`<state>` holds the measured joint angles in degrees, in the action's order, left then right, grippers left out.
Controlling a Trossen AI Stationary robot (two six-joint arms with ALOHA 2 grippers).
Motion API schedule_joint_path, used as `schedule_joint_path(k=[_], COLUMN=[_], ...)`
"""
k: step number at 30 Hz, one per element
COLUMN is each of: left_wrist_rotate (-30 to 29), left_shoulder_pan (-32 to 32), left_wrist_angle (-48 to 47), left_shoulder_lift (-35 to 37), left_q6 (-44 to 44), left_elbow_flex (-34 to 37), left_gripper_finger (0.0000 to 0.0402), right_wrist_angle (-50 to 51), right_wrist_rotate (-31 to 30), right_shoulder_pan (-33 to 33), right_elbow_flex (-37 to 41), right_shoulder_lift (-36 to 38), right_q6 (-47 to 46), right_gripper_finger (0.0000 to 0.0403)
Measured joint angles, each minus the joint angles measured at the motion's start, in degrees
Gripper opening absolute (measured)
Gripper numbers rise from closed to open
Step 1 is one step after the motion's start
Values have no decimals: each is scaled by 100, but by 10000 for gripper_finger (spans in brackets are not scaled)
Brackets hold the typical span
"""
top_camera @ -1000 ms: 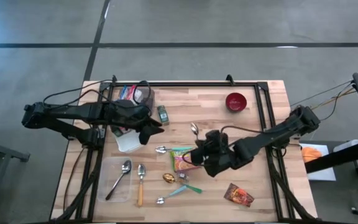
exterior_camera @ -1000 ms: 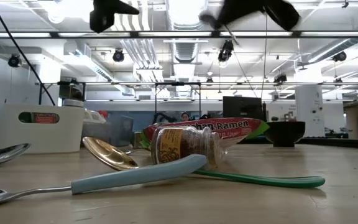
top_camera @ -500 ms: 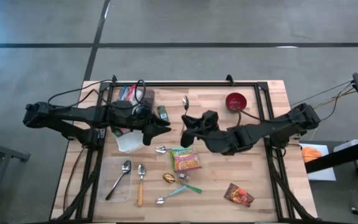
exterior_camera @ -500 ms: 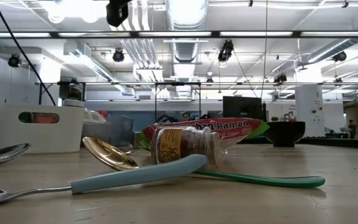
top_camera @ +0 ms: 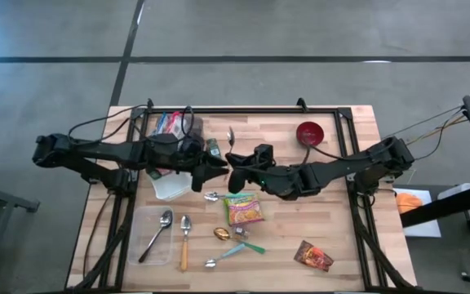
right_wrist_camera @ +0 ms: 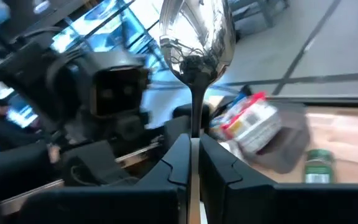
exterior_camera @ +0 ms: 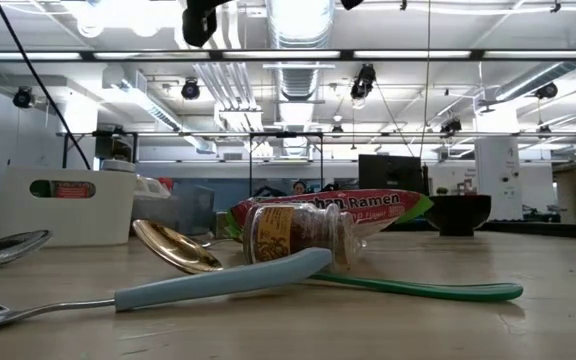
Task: Pick & Place Food Item
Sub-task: Put the white and orange spoon into the transparent bin
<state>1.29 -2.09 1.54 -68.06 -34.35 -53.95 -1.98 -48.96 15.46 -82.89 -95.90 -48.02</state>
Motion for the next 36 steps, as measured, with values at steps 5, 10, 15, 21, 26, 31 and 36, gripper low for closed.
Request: schedule_joint_path(k=[5, 10, 15, 21, 26, 31, 36], left_wrist_rotate=[21, 46, 243, 239, 288, 347, 361], left_shoulder_pan=[0, -2, -2, -13, -24, -25, -28], left_wrist_angle=[-28, 12, -3, -96, -236, -429, -976], left_shoulder_lift=[-101, -111, -104, -100, -98, 31, 225], left_q6=[7, 132, 182, 197, 182, 173, 152], left_elbow_flex=[-4, -7, -11, -13, -21, -22, -60], left_gripper_finger=[177, 121, 13, 3, 2, 1, 0], right_wrist_angle=[-189, -251, -273, -271, -254, -288, -295], right_wrist_rotate=[23, 130, 130, 150, 223, 716, 1027], right_shoulder_pan=[-17, -12, 14, 49, 51, 30, 3], right_elbow_flex=[-3, -3, -3, -1, 1, 1, 1], right_shoulder_lift=[-88, -88, -88, -88, -96, -96, -96], right_q6=[27, 91, 176, 180, 176, 131, 18], right_gripper_finger=[8, 8, 8, 8, 8, 25, 97])
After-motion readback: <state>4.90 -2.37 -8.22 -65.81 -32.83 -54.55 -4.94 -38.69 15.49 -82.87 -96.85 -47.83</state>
